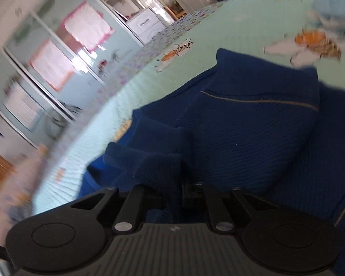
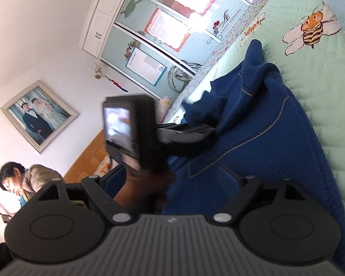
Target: Fold clothes
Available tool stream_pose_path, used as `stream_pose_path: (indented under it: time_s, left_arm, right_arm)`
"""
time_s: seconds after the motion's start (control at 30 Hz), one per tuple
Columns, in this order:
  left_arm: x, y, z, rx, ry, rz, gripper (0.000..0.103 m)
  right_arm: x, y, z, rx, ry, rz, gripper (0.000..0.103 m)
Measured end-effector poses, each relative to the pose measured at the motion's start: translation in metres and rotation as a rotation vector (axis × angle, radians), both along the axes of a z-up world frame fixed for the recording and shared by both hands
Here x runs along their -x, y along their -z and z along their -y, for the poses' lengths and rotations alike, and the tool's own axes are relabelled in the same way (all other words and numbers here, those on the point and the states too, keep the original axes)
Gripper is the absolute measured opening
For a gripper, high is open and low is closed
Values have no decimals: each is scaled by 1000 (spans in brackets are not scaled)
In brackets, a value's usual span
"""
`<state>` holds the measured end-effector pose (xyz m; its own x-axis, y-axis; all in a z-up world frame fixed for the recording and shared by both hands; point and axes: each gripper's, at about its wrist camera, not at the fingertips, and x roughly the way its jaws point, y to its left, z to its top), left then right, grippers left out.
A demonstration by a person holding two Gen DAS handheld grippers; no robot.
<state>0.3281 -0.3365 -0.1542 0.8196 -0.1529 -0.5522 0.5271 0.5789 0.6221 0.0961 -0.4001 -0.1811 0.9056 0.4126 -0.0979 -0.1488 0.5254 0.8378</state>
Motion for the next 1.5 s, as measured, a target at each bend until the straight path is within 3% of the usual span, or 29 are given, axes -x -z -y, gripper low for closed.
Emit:
stream_pose_path:
  time_s: [0.07, 0.13, 0.2, 0.3, 0.4, 0.47, 0.6, 0.8, 0.97, 1.1, 1.2, 1.37, 1.5]
  left_arm:
    - [-2, -8, 7, 3, -33, 0, 23]
    - [-8, -13, 14, 1, -45, 17, 45]
    - [-5, -17, 25, -4, -50, 40, 57]
    - [-2, -8, 40, -75, -39, 80, 57]
    - [24, 2, 54, -182, 34, 175, 57]
    - [33, 2, 60, -200, 85, 207, 57]
    - [31, -17, 59, -77, 106, 120, 79]
    - [28, -36, 17, 108, 117, 0, 84]
    - [31, -38, -46, 199, 5, -49, 84]
    - [37, -44, -111, 208, -118, -44, 84]
    - [51, -49, -166, 278, -206, -75, 84]
    - [70, -55, -246, 424, -350, -100, 87]
    - [62, -59, -289, 481, -439, -107, 87]
  right_arm:
    - [0, 2, 3, -30, -3, 8, 88]
    - [0, 3, 5, -56, -4, 13, 88]
    - [0, 4, 7, -71, -2, 15, 88]
    - [-1, 3, 6, -74, -1, 16, 89]
    - [-1, 3, 6, -79, 0, 18, 89]
    - [0, 4, 8, -91, 1, 21, 89]
    - [1, 5, 10, -106, 3, 24, 89]
    - [-1, 6, 12, -112, -8, 35, 91]
    - [-1, -2, 3, -55, -65, 70, 100]
    - [-1, 5, 13, -145, -62, 65, 100]
    - [-1, 9, 18, -185, -53, 60, 99]
    - [-1, 6, 13, -139, -50, 57, 99]
    - [0, 8, 15, -162, -45, 61, 99]
